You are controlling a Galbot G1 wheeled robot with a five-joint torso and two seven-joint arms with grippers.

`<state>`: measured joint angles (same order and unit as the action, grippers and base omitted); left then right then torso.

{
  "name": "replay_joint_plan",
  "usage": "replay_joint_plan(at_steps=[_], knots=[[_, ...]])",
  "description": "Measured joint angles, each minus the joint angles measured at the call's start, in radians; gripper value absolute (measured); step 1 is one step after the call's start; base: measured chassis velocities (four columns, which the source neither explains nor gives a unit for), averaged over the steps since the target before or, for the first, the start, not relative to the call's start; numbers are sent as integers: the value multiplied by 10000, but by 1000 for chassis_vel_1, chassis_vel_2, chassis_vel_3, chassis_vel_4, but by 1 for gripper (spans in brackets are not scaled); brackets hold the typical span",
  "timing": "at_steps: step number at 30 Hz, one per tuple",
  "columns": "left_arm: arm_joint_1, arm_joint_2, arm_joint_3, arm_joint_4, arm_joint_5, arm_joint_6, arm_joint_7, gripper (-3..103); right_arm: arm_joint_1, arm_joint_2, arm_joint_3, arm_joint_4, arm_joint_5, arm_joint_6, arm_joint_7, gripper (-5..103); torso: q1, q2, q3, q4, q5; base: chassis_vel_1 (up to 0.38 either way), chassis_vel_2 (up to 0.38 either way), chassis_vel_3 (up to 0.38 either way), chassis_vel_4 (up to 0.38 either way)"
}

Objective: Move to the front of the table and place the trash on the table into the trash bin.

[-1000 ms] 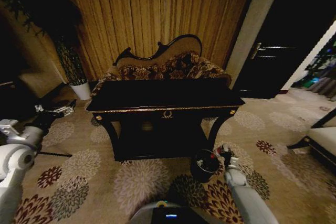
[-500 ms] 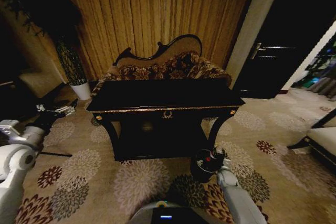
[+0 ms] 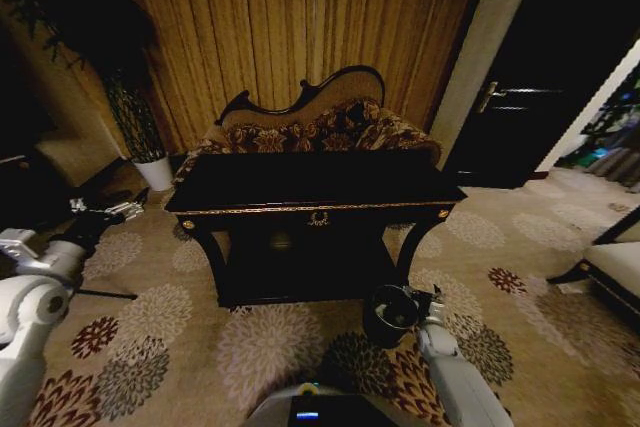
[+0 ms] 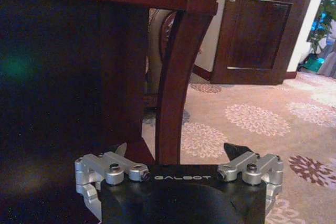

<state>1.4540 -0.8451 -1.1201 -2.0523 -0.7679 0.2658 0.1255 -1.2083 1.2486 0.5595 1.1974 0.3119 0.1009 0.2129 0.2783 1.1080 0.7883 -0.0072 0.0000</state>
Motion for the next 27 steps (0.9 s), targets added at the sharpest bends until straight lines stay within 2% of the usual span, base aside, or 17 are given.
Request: replay_joint_plan(at_steps=[12, 16, 22, 27], knots=[[102, -27, -33, -6, -31, -74, 31, 100, -122, -38, 136, 212, 75, 0, 14, 100, 0, 0, 0, 0, 0, 0, 0, 0, 0], [93, -48, -65, -7, -48, -76, 31, 100, -241, -165, 231, 631, 436, -32, 27, 100, 0, 0, 0, 2, 2, 0, 0, 0, 0], [23, -258, -75, -30, -55, -78, 32, 100, -982, -1084, 232, 2909, 1115, -382, 24, 100, 0, 0, 0, 1, -1, 0, 0, 0, 0], [30, -369, -63, -93, -55, -94, 31, 100, -1471, -1566, 296, 4304, 1521, -659, 13, 100, 0, 0, 0, 1, 0, 0, 0, 0, 0]])
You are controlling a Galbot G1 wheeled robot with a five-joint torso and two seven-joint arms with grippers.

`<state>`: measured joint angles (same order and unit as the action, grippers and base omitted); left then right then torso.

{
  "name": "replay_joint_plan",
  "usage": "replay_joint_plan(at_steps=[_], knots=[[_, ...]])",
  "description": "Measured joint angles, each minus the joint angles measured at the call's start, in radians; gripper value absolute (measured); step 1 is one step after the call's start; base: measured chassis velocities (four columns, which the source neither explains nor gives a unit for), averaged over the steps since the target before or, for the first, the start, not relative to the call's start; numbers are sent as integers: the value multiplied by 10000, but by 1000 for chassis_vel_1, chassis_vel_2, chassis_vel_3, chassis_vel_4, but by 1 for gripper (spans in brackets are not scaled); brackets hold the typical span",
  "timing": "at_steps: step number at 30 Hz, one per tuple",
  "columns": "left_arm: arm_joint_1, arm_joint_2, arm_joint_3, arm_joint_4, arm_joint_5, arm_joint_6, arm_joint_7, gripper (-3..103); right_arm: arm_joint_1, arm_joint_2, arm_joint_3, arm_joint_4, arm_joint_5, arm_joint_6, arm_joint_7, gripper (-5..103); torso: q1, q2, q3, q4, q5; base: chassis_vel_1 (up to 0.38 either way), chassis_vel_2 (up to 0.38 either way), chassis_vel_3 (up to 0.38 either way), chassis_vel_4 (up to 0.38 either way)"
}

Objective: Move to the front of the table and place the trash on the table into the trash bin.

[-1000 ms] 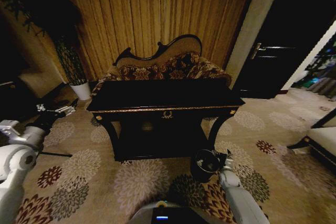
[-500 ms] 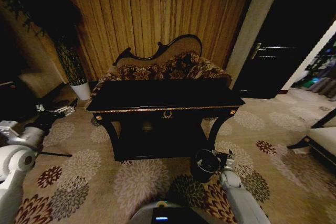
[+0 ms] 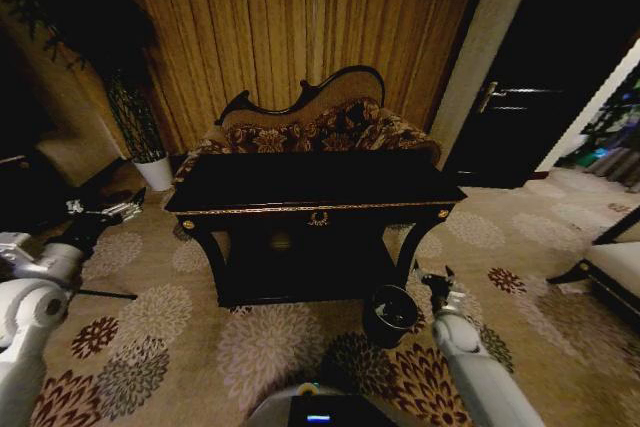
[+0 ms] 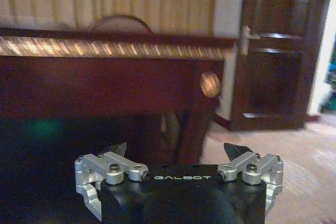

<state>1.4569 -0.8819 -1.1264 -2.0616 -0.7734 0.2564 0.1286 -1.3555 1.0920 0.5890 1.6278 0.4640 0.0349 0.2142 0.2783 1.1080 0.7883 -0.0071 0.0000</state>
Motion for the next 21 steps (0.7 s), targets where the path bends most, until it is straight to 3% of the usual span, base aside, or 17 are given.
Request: replay_joint_plan(at_steps=[4, 6, 7, 8, 14, 21], knots=[[43, -100, -10, -85, -16, -36, -4, 100, -655, -650, 242, 1638, 281, -451, -238, 100, 0, 0, 0, -1, 0, 0, 0, 0, 0], [94, -235, -64, -204, -335, -7, -23, 100, -1206, -1265, 490, 3741, 1369, -1313, -214, 100, -1, 0, 0, 2, -2, 0, 0, 0, 0], [94, -235, -64, -204, -335, -7, -23, 100, -1206, -1265, 490, 3741, 1369, -1313, -214, 100, -1, 0, 0, 2, -2, 0, 0, 0, 0], [194, -249, -111, -273, -649, 10, 6, 100, -1454, -1566, 501, 4881, 2209, -1743, 33, 100, 0, 0, 0, 0, -1, 0, 0, 0, 0], [204, -185, -137, -441, -1192, 6, 45, 100, -1545, -2161, 386, 6378, 3022, -1899, 86, 100, 0, 0, 0, -1, 0, 0, 0, 0, 0], [202, -235, -159, -708, -1375, 91, 6, 100, -917, -2724, 407, 6669, 3371, -2085, 552, 100, 0, 0, 0, 1, -2, 0, 0, 0, 0]])
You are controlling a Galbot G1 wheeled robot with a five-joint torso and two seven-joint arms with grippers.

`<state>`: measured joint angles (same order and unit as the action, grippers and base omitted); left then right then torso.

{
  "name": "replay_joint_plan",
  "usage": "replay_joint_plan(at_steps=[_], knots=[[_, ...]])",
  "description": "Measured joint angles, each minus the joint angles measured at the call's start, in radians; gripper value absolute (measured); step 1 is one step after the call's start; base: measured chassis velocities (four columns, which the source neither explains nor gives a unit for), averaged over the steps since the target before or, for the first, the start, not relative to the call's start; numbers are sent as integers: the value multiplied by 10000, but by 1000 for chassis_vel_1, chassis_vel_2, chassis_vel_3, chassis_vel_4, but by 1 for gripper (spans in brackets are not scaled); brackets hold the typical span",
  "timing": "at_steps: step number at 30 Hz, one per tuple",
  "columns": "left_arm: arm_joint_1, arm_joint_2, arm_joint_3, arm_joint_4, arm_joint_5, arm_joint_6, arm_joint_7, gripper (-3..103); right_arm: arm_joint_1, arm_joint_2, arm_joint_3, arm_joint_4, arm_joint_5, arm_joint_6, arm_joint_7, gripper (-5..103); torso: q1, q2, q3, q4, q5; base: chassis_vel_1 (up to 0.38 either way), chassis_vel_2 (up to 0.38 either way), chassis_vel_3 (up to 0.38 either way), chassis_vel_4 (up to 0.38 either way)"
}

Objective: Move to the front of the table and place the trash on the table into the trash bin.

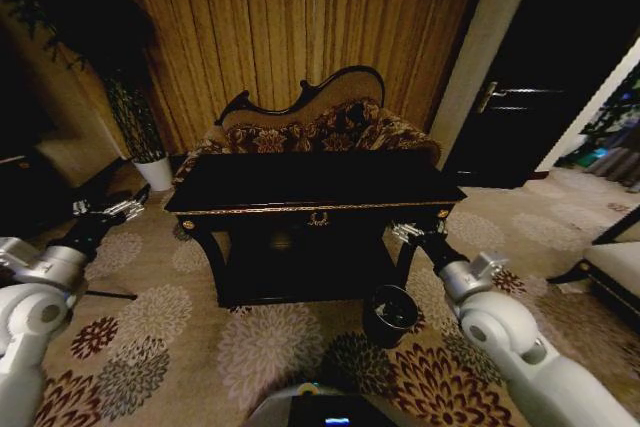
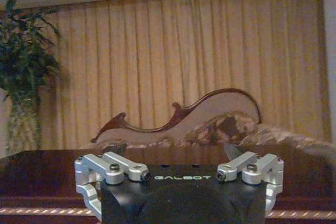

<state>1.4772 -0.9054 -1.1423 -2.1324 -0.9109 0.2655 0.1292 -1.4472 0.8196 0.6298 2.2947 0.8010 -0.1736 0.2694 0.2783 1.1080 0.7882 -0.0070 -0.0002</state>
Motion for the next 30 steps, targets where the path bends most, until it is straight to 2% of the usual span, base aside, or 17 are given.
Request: replay_joint_plan(at_steps=[8, 21, 30], knots=[[93, -109, -135, -411, -20, 339, -77, 100, 408, -151, 5, -699, -114, -213, 468, 100, 0, -1, 1, -3, 3, 0, 0, 0, 0], [970, -463, -950, -716, -32, 366, -34, 100, 670, -404, -28, -1176, 87, -238, 462, 100, 0, -1, 0, -1, 1, 0, 0, 0, 0], [1227, -716, -1144, -871, -33, 338, -16, 100, 712, -488, 14, -1240, 75, -237, 439, 100, 0, -1, 0, -1, 1, 0, 0, 0, 0]])
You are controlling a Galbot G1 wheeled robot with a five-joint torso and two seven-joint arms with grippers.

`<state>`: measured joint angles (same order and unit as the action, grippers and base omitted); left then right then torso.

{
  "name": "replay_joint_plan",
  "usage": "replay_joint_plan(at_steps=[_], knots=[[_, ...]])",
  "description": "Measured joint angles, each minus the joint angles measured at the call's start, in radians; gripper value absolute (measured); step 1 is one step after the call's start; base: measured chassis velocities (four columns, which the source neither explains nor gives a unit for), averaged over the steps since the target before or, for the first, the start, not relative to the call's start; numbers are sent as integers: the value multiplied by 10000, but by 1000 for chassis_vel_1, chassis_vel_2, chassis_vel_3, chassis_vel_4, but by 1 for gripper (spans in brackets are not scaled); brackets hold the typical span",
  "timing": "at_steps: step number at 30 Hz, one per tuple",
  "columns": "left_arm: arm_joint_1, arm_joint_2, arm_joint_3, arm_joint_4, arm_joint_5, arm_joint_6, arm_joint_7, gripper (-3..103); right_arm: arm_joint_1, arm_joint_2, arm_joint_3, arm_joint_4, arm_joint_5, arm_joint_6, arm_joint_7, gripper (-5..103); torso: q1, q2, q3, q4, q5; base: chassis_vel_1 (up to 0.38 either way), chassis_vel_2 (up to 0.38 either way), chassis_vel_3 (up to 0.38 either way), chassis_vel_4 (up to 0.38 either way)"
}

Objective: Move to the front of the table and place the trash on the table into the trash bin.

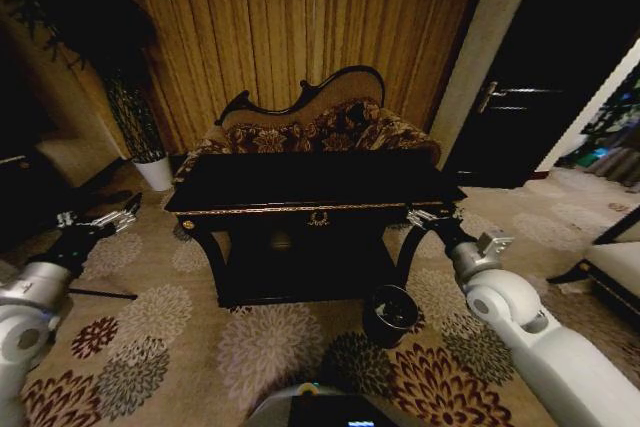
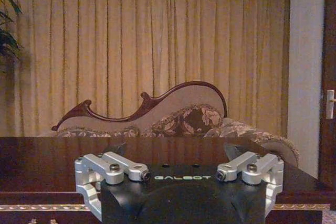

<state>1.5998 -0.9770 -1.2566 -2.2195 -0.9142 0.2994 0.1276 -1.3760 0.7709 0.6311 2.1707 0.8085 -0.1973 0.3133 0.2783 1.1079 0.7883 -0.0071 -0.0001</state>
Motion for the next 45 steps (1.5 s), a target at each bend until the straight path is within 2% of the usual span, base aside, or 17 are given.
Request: replay_joint_plan(at_steps=[11, 14, 19, 45], knots=[[-49, 52, -69, 81, 35, 24, -98, 100, -291, -2, 57, 325, -64, 0, -9, 100, 0, 0, 0, -1, 0, 0, 0, 0, 0], [-121, 72, -106, 71, 76, 306, -511, 100, -347, 88, 60, 388, -159, 1, -10, 100, 0, 0, 0, -1, 0, 0, 0, 0, 0], [-150, 76, -153, 86, 92, 604, -751, 100, -449, 145, 126, 435, -200, 9, -10, 100, 0, 0, 0, -1, 0, 0, 0, 0, 0], [-246, 221, -10, 261, 157, 643, -645, 100, -602, 309, 265, 468, -364, 51, 3, 100, 0, 2, 0, 0, 0, 38, -40, -37, 38]])
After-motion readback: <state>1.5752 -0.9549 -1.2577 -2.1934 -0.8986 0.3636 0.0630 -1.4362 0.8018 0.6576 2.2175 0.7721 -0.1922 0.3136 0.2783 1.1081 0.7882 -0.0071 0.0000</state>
